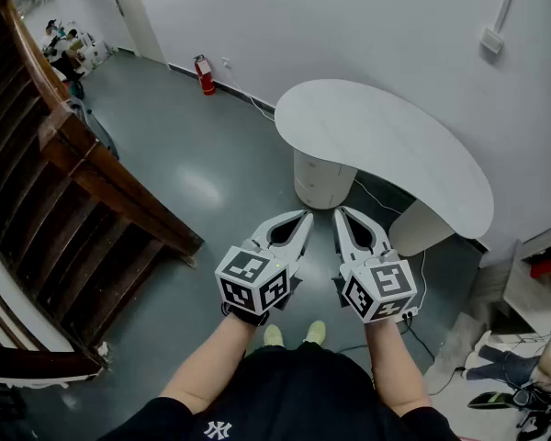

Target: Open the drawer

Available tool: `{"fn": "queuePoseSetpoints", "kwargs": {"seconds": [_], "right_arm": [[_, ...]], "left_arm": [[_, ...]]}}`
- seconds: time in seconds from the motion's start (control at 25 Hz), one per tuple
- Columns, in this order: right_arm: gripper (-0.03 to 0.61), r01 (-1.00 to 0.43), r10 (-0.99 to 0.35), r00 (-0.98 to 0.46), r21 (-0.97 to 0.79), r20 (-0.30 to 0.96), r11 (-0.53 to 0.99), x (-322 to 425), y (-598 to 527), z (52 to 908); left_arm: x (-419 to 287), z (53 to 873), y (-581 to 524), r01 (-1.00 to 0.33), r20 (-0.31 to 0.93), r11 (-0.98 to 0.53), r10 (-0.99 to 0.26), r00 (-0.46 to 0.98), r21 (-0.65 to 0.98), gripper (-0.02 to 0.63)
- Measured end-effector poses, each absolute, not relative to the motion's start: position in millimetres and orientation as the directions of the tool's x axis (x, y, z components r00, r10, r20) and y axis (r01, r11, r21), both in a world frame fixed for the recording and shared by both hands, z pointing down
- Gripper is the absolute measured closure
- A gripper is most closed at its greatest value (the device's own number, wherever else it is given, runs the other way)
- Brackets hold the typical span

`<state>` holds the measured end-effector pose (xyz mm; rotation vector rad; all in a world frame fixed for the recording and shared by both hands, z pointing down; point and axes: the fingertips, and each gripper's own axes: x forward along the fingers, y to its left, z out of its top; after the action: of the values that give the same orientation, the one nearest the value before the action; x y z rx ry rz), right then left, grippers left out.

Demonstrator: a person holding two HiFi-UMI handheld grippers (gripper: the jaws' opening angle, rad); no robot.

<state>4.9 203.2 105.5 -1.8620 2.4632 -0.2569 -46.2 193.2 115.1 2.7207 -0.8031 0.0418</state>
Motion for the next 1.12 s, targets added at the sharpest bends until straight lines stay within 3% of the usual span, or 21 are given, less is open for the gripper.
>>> {"fn": "queuePoseSetpoints", "kwargs": {"seconds": [1.12], "right_arm": [[0.563,-0.917,-0.952,-0.305,-0.279,0.033,0.284,54.9,186.1,112.8]], "left_arm": [[-17.8,131.4,169.7,-0.593,0.153,-0.752,-0.575,0.804,0.288,0.607]]}}
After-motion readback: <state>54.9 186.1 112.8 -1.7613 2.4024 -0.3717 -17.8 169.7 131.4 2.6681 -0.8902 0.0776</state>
